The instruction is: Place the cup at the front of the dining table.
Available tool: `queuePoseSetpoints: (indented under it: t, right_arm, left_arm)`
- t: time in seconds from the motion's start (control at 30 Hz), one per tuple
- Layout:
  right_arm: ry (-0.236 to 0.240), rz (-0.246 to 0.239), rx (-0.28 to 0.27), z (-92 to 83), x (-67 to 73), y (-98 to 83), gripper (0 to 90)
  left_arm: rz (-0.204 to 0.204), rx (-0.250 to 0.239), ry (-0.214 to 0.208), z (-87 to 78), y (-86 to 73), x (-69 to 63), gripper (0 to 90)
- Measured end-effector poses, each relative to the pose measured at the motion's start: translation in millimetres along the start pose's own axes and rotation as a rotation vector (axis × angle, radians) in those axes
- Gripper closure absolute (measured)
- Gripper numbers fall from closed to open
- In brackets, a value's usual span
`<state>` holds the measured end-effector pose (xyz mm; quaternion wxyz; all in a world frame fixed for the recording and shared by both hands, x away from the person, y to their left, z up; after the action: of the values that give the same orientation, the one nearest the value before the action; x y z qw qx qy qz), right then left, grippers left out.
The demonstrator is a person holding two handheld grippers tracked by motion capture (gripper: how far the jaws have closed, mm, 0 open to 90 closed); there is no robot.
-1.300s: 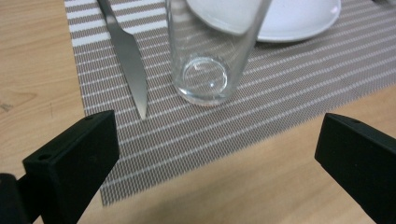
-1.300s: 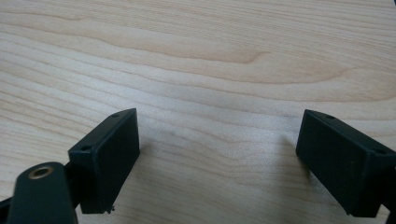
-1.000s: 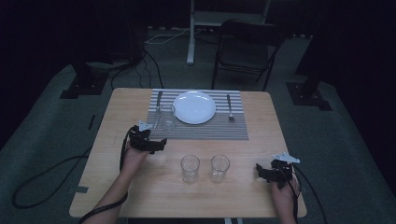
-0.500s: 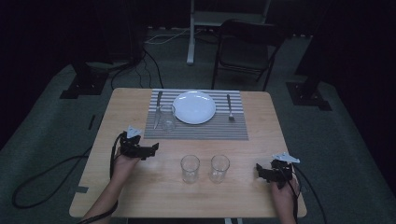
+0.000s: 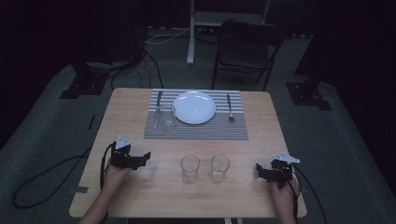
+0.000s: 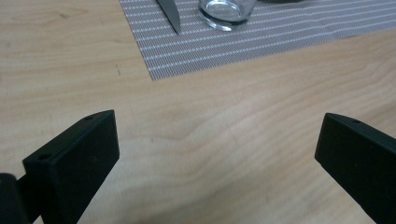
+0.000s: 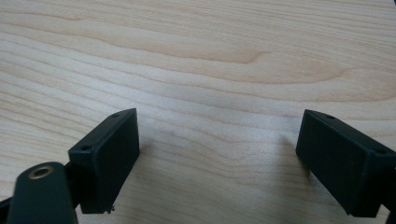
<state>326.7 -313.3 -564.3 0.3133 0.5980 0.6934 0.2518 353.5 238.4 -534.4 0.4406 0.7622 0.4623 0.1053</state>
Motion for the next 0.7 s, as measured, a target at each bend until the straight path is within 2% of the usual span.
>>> queuePoseSetpoints:
  t: [0.3,0.5,0.63,0.7]
  right_arm:
    - [0.000,0.001,0.001,-0.1,0.1,0.0,13.2]
    - [0.000,0.001,0.001,-0.1,0.1,0.0,13.2]
    - [0.000,0.001,0.001,-0.1,0.1,0.0,13.2]
    - [0.000,0.001,0.001,-0.1,0.1,0.0,13.2]
  left_arm:
    - [-0.033,-0.025,-0.013,-14.1,-15.3,1.0,0.2]
    - [-0.019,-0.020,-0.003,-19.2,-25.8,-1.6,0.3]
    - [-0.015,-0.046,0.012,-25.5,-29.5,-5.0,0.3]
    - [-0.016,-0.042,0.007,-27.5,-32.6,-5.3,0.3]
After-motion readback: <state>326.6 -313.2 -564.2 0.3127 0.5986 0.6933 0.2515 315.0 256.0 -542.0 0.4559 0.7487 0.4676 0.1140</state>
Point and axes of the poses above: each handheld gripper's, and its own axes: z roughly forward along the jaws, y roughly out of its top, x roughly to its left, the point moved 2 cm from there along z, roughly forward along the jaws, and after that the axes turned 12 degrees about -y, right-handed, at the moved point
